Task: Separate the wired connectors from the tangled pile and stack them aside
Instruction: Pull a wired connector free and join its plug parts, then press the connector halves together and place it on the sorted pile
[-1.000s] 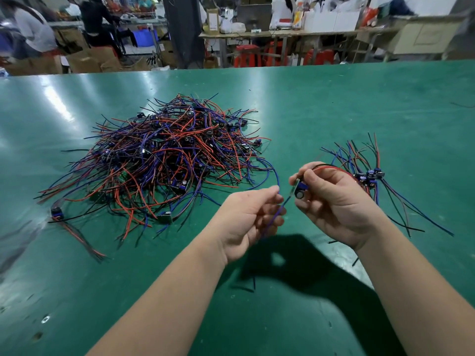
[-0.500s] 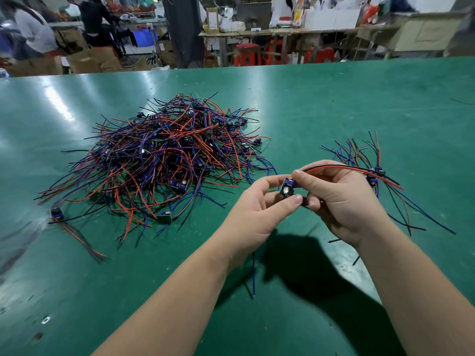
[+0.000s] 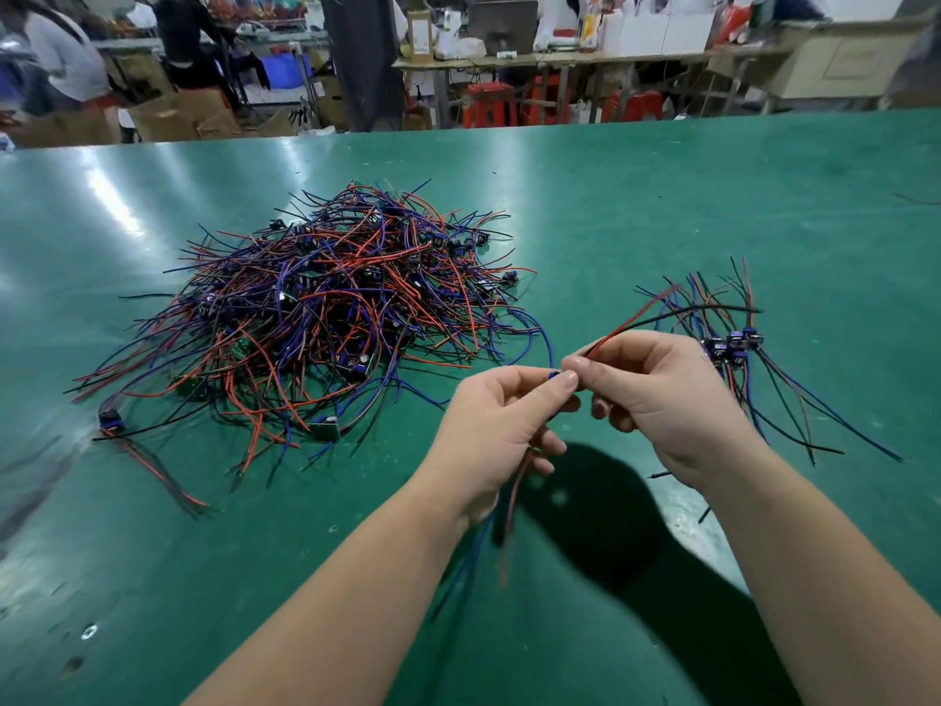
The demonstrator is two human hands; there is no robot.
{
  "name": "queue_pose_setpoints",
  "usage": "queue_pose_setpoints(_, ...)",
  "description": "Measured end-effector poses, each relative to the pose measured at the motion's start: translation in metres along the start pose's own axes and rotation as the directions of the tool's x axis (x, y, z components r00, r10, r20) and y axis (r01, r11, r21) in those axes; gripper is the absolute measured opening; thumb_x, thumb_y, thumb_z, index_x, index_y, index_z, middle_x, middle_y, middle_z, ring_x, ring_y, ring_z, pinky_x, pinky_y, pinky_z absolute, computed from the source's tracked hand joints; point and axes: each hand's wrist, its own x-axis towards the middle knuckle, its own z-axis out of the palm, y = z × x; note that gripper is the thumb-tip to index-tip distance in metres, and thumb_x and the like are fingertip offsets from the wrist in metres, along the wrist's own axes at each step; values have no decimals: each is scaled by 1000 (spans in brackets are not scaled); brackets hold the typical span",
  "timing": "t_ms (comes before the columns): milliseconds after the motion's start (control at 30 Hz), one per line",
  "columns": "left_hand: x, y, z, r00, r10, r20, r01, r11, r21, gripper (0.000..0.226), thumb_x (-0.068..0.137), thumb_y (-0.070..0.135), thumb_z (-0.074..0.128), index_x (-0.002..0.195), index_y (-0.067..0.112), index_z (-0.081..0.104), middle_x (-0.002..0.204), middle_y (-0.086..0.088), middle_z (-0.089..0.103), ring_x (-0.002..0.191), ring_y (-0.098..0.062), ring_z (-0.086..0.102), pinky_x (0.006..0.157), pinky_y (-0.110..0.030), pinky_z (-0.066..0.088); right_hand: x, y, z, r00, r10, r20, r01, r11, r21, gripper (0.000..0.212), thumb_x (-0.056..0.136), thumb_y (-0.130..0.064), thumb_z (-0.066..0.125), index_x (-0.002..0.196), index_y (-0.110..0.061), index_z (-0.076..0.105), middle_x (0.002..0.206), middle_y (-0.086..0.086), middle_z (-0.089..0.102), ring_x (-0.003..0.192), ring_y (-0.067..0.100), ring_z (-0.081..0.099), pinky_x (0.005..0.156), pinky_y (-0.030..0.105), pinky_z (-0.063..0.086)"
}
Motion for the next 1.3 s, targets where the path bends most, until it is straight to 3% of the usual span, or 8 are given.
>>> queue_pose_setpoints(233,-3,5,-7,989,-116,89,111,992,61,8,82,17,72,85,11,66,69,1,71,56,-8,64,48,-20,51,11,1,-15,976,179,-123,-160,976,150,11,84,-13,67,74,-10,67,57,-2,67,46,2,56,40,11,36)
queue_pose_setpoints(367,-5,4,-9,964,-188,190,161,976,148,10,82,13,72,87,7,67,69,0,70,59,-8,65,56,-20,54,17,-1,-34,952,205,-228,-140,952,274,14,90,-9,60,76,-9,64,57,-2,68,50,3,61,42,10,40)
queue_pose_setpoints(667,-3,7,-19,956,-226,188,172,949,266,11,78,12,76,84,9,67,70,-2,70,60,-9,66,60,-19,53,19,2,-37,942,266,-204,-148,877,457,12,93,-2,53,85,-2,63,60,2,69,60,11,70,49,10,48)
queue_pose_setpoints(867,0,4,-24,967,-180,183,97,916,390,35,80,19,76,112,20,61,69,4,69,62,-4,60,62,-22,51,23,4,-39,901,320,-294,-180,890,418,28,98,-18,50,76,-3,58,47,3,63,45,12,65,38,12,45)
queue_pose_setpoints(1033,-2,5,-27,915,-176,362,-9,890,456,23,87,19,68,107,32,66,74,8,66,70,-4,57,61,-17,47,25,4,-42,882,389,-266,-258,871,419,31,99,-26,43,75,-9,54,45,1,61,42,9,63,34,12,41)
queue_pose_setpoints(1133,-4,6,-29,895,-148,421,-33,919,392,16,91,17,63,103,27,67,86,1,72,78,-9,60,68,-16,48,25,2,-41,943,324,-72,-248,832,497,44,102,-41,30,91,-10,59,67,7,72,63,15,72,45,18,51)
queue_pose_setpoints(1200,-4,8,-27,888,-101,449,-5,974,227,14,89,17,61,101,20,65,89,-1,74,82,-11,65,79,-22,48,26,5,-39,949,314,23,-287,836,468,51,101,-47,22,102,-11,58,88,12,72,78,21,71,57,28,56)
queue_pose_setpoints(1300,-2,10,-25,907,-16,421,51,996,-71,19,79,22,59,97,17,57,92,-4,74,86,-14,70,84,-29,46,21,10,-29,952,306,31,-303,917,259,16,100,-21,43,101,-13,58,96,16,65,75,23,64,66,31,50)
